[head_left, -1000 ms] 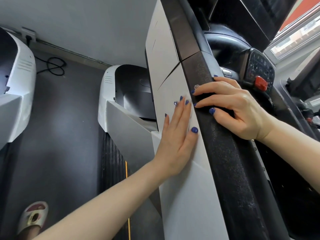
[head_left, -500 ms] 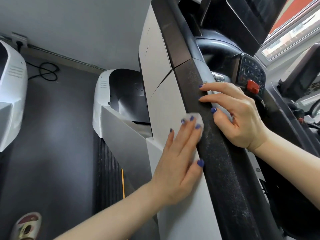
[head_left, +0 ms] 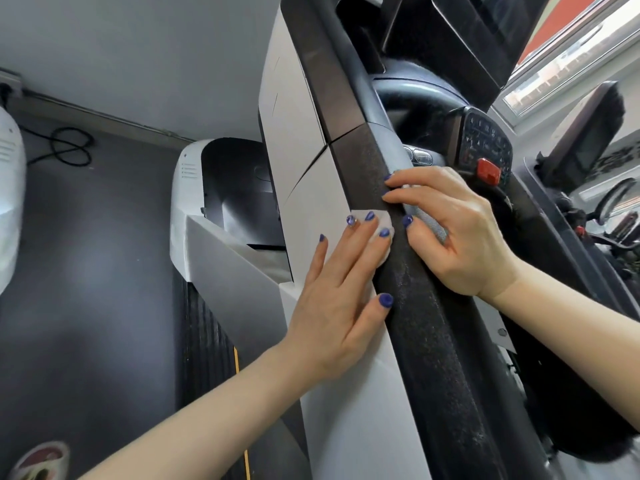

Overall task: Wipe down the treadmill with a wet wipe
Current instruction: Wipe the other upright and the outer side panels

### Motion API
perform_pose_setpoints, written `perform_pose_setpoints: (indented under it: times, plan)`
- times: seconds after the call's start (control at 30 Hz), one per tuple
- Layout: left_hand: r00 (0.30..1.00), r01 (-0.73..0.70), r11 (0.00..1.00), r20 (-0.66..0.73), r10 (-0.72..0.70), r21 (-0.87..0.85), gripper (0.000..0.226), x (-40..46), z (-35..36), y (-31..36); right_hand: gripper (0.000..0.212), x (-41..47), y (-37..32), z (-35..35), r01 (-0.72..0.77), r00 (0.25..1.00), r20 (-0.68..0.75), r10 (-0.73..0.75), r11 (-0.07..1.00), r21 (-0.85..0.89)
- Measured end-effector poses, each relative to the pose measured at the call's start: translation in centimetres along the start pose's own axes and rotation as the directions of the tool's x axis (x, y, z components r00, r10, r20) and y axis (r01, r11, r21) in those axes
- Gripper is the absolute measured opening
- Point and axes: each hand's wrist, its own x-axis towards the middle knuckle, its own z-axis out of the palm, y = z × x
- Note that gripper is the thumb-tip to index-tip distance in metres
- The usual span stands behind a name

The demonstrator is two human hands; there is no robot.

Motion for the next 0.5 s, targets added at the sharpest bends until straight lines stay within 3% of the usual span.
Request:
perform_pose_setpoints:
  times: [0.27, 0.5]
  plan:
    - [0.989, 0.098, 0.984, -0.093, -0.113, -0.150, 0.060, 3.0, -0.4, -0.1, 0.034, 2.2, 1.1, 0.9, -0.067, 0.998, -0.017, 0.067, 0.998, 0.006]
    - [0.990, 0.096, 0.989, -0.095, -0.107, -0.112, 0.057, 5.0, -1.3, -1.1, 0.035, 2.0, 1.1, 0.9, -0.102, 0.992, -0.066, 0.106, 0.993, 0.054]
